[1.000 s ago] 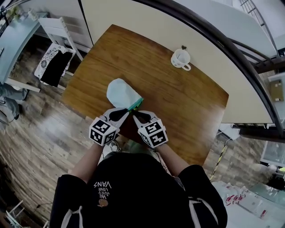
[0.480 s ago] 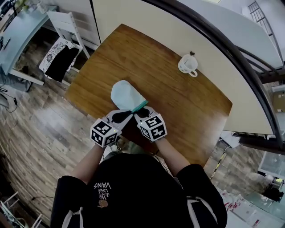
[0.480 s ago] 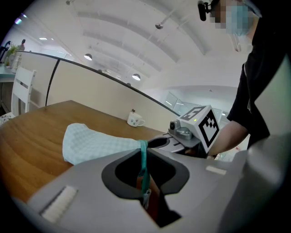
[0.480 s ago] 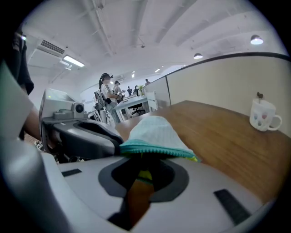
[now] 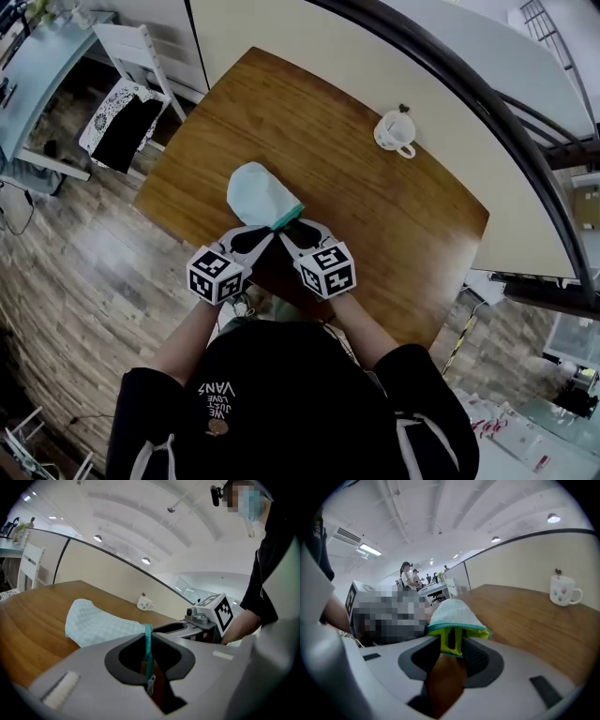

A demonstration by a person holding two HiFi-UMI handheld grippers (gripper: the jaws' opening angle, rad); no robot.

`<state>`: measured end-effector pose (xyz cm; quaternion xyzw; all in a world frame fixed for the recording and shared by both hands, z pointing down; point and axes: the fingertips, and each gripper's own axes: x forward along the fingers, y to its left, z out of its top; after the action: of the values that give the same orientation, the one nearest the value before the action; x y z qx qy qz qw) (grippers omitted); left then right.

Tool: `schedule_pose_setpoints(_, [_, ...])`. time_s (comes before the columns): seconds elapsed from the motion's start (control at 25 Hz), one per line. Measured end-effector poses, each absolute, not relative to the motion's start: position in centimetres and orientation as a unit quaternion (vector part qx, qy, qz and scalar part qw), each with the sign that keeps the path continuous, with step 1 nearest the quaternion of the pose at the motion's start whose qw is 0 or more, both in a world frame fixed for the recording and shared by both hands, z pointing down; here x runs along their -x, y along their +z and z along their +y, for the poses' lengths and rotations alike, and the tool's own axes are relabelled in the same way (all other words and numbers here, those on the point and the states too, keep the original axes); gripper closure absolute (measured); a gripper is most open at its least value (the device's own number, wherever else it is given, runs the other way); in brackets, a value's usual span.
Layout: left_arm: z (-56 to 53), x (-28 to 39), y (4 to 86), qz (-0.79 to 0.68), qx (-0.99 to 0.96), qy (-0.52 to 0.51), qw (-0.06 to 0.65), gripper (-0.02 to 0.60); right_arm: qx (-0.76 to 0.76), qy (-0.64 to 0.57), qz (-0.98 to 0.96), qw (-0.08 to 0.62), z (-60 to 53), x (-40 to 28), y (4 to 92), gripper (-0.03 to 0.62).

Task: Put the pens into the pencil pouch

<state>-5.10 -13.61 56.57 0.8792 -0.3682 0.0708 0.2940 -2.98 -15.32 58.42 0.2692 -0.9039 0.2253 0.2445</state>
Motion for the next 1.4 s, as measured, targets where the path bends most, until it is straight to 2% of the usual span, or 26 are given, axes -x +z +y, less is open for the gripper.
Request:
schedule_pose_setpoints(0.44, [-13.7, 5.1, 59.0, -0.358, -0.878, 0.116, 0.295, 0.534, -0.359, 0.256, -0.87, 0.221, -12.8, -1.5, 57.9, 0.482])
schedule_pose_setpoints(0.84, [-13.2, 5.2, 60.0, -0.372, -0.869, 0.173, 0.276, 0.532, -0.428, 0.232, -0.848, 0.209, -10.9, -4.6, 55.9, 0.482])
schedule_pose_setpoints(1.0, [-12.7, 5.6, 59.8, -0.379, -0.866, 0.173, 0.276, 0.476, -0.439, 0.227, -0.845, 0.204, -10.1, -4.9, 55.1, 0.482])
schedule_pose_setpoints(1.4, [-10.0, 9.8, 56.3, -0.427, -0.861, 0.136, 0.241, 0.442, -0.455, 0.207, -0.847, 0.182, -8.1, -3.6, 53.5, 0.482])
